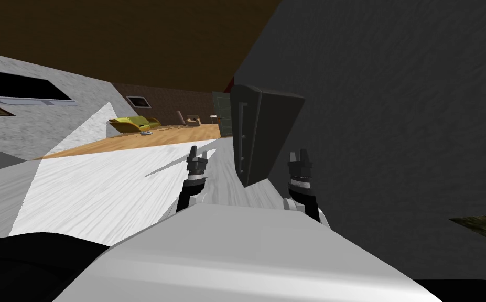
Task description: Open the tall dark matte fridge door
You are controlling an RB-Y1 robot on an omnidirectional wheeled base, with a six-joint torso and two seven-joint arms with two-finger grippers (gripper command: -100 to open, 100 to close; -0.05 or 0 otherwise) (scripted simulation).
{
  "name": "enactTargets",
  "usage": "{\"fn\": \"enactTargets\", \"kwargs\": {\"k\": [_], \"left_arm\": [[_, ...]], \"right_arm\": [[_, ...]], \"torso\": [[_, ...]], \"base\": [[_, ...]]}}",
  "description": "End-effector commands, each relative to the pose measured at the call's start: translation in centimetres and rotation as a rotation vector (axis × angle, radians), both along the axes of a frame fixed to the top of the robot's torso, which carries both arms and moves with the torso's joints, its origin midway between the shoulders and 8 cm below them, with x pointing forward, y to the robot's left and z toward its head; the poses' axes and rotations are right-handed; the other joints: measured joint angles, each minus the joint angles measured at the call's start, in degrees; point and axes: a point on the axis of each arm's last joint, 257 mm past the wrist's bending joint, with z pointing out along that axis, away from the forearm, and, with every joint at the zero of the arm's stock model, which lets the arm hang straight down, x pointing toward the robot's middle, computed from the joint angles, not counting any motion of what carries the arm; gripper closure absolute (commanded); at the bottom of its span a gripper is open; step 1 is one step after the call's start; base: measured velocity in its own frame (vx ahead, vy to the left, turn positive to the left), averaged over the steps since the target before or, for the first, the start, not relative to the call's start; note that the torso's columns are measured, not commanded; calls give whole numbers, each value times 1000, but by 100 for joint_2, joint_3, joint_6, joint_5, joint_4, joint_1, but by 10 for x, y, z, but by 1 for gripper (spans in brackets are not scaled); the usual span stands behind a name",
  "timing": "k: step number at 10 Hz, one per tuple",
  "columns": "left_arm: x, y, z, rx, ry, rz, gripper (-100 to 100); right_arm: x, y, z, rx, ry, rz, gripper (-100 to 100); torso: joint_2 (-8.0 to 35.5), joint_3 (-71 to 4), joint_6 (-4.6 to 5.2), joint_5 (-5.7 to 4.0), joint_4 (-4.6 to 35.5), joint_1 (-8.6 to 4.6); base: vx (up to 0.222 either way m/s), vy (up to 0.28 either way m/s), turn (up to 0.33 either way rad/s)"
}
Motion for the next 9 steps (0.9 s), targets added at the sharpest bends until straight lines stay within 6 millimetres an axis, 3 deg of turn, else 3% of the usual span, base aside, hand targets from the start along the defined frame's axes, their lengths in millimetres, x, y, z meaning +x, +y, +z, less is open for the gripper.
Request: {"fn": "enactTargets", "kwargs": {"k": [1,4,5,6,9], "left_arm": [[0,0,0,0,0,0,0],[0,0,0,0,0,0,0],[0,0,0,0,0,0,0],[0,0,0,0,0,0,0],[0,0,0,0,1,0,0]], "right_arm": [[0,0,0,0,0,0,0],[0,0,0,0,0,0,0],[2,5,2,-39,-2,13,-100],[3,10,4,-72,-7,22,-100],[8,28,14,-202,-38,49,-100]], "torso": [[424,-844,0,0,423,0],[1693,-3381,0,0,1692,0],[2116,-4227,0,0,2114,0],[2307,-4623,0,1,2303,2],[2376,-4768,0,2,2379,6]], "base": [[0,0,0],[0,0,0],[14,9,-10],[24,21,-13],[39,38,-19]]}}
